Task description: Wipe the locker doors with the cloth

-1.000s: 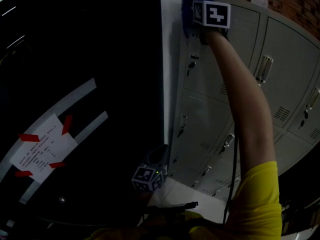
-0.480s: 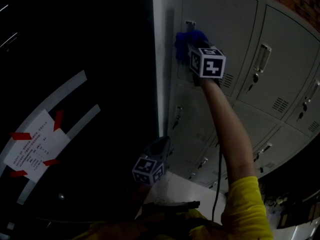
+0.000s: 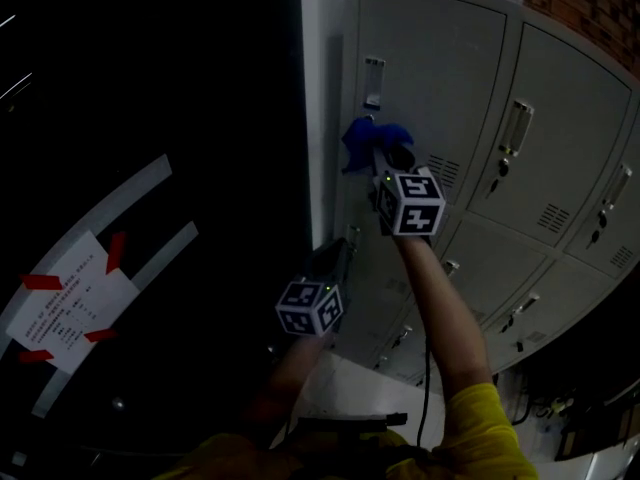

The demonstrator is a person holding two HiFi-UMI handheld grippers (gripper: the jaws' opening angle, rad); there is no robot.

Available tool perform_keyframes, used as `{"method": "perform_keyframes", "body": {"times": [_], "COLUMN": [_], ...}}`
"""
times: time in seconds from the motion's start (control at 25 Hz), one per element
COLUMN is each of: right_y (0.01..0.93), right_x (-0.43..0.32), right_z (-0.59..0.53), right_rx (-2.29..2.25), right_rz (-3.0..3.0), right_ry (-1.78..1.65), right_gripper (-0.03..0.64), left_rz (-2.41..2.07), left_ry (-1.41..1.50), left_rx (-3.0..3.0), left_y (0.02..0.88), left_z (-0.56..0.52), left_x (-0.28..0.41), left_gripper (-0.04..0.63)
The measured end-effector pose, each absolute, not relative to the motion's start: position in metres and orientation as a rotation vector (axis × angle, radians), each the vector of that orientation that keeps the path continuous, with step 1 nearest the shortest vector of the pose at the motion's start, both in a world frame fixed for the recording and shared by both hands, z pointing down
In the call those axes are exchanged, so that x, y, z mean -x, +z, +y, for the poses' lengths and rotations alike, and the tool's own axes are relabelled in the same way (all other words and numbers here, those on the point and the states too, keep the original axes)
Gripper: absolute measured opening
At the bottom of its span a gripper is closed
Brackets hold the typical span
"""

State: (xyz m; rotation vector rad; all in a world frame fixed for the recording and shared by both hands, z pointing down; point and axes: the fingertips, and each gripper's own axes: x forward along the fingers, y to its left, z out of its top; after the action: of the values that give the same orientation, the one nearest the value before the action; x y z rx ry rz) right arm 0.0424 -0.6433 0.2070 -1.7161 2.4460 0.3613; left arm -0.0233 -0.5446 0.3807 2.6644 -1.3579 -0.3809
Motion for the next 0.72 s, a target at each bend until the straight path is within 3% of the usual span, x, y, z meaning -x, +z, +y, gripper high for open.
{"method": "perform_keyframes", "body": {"times": [0.16, 0.48, 0.72], "right_y": [0.281, 0.276, 0.399], "right_x": [-0.043, -0.026, -0.027], "right_z": [-0.683, -0.706, -0.707], "right_rx": [1.796, 1.781, 1.823], "right_rz": [2.540, 2.569, 2.645], "right_ry": [0.198, 0.262, 0.086], "right_gripper": [0.069, 0.071, 0.071], "left_rz": [-1.362, -1.413, -1.442], "left_ry": [-0.388, -0.367, -0.321], "left_rx": [-2.697, -2.682, -2.683], "left_y": [0.369, 0.373, 0.381], "left_z": [-0.541, -0.551, -0.551], "left_x": [0.026, 0.033, 0.032], "left_gripper": [-0.008, -0.008, -0.008]}}
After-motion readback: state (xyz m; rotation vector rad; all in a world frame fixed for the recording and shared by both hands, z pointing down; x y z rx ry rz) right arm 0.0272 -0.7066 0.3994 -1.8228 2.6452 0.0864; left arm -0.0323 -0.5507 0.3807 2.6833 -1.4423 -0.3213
